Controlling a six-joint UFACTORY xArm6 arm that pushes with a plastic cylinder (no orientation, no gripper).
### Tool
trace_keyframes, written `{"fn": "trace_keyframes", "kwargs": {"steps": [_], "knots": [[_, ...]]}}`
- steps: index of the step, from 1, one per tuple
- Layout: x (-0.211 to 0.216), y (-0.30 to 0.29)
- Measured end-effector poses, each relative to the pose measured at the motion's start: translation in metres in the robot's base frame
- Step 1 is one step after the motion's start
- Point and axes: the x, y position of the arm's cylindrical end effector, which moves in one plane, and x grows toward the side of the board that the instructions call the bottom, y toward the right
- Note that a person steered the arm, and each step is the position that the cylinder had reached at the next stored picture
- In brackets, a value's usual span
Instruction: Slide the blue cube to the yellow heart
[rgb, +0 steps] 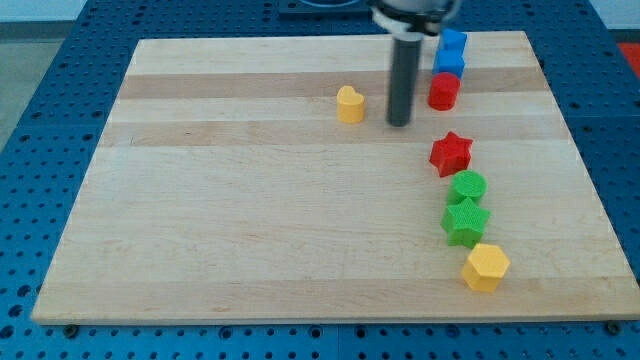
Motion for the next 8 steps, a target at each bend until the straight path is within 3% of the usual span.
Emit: {"fn": "trace_keyframes", "kwargs": {"steps": [1, 2, 3, 5, 6, 7, 8], "knots": [[0.000, 0.094], [-0.050, 0.118], [-0.107, 0.096], [-0.106, -0.005], [-0.095, 0.045], [-0.083, 0.041], [-0.085, 0.000]]}}
